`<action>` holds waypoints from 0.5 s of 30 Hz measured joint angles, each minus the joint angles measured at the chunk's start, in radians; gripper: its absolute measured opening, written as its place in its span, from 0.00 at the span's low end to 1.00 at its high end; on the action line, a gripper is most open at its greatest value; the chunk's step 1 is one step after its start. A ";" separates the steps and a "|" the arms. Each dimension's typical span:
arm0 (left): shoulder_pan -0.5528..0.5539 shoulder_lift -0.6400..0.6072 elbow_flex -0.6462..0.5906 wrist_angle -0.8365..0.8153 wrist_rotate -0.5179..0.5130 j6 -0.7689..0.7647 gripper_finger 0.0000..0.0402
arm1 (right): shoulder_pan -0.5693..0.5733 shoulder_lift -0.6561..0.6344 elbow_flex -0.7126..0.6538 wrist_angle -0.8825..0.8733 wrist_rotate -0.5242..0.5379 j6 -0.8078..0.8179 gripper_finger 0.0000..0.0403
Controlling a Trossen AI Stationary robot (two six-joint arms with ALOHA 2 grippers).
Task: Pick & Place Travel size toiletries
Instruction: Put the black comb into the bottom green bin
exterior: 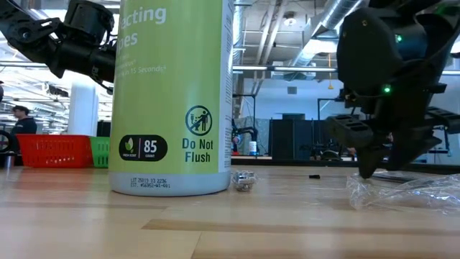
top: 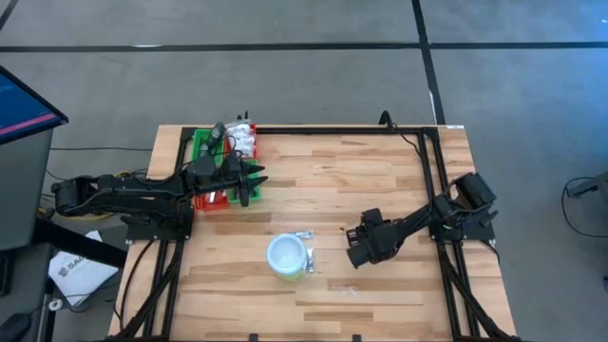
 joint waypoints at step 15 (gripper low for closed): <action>0.000 0.000 0.000 -0.001 0.000 0.000 0.40 | 0.013 0.004 -0.008 0.022 -0.009 -0.018 0.34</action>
